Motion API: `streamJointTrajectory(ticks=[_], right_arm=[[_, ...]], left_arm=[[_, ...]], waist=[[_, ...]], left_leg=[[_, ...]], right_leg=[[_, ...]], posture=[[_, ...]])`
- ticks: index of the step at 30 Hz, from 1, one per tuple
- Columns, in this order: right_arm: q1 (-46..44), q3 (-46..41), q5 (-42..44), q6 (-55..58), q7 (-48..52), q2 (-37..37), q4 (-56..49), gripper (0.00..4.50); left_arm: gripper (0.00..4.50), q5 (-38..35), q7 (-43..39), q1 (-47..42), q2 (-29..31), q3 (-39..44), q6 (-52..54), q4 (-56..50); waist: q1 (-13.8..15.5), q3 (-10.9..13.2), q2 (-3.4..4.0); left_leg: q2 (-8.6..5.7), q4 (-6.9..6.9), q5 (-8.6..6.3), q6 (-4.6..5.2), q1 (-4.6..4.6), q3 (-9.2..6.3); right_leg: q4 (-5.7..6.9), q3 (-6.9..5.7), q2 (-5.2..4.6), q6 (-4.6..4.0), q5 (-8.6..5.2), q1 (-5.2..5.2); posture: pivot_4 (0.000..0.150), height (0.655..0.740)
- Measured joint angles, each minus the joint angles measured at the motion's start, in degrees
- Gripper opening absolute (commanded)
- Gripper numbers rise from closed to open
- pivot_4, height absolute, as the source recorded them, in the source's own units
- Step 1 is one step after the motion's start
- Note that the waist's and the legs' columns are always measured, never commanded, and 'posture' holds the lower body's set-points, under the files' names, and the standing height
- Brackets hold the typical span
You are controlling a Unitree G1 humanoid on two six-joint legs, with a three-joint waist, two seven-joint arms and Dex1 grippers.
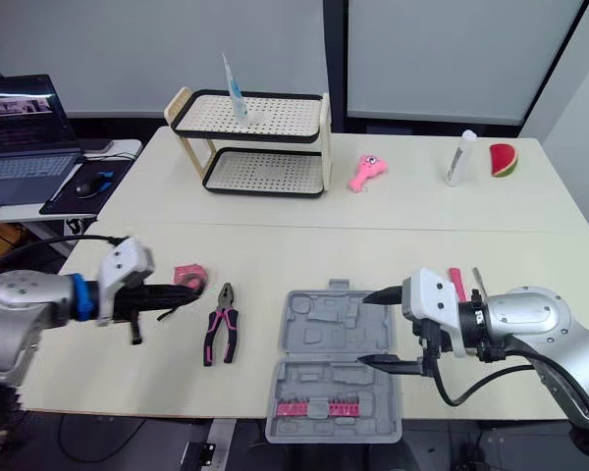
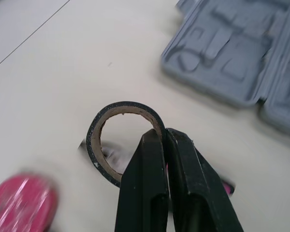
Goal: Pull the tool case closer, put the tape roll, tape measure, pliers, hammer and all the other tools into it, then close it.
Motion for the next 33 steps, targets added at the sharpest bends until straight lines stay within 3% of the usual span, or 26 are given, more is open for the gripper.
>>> streamJointTrajectory(ticks=[6,14,33], right_arm=[[2.0,-0.4,-0.3,3.4,-4.4,0.0,-1.9,4.5],[3.2,0.3,-0.4,5.1,-7.5,0.3,-4.5,4.5],[3.0,2.0,-3.2,5.9,-10.4,1.0,-4.8,4.5]], left_arm=[[0.02,-0.9,5.2,-6.1,-8.8,-7.9,9.0,-5.3],[0.02,2.4,8.1,-12.7,-17.3,-16.9,9.8,0.8],[0.02,8.6,9.4,-13.5,-23.1,-20.3,3.6,15.4]], waist=[[0.0,0.0,-0.01],[0.0,0.0,-0.03],[0.1,0.0,-0.04]], left_leg=[[0.01,0.02,0.0,0.0,-0.01,0.01],[-0.04,0.17,0.0,0.0,-0.04,0.01],[-0.06,0.42,-0.01,0.01,-0.12,-0.06]], right_leg=[[0.03,0.01,0.05,0.0,0.0,-0.01],[-0.01,0.01,0.06,0.0,0.0,0.06],[0.02,-0.01,0.05,0.0,0.0,0.08]], posture=[[0.15,0.729],[0.15,0.729],[0.15,0.729]])
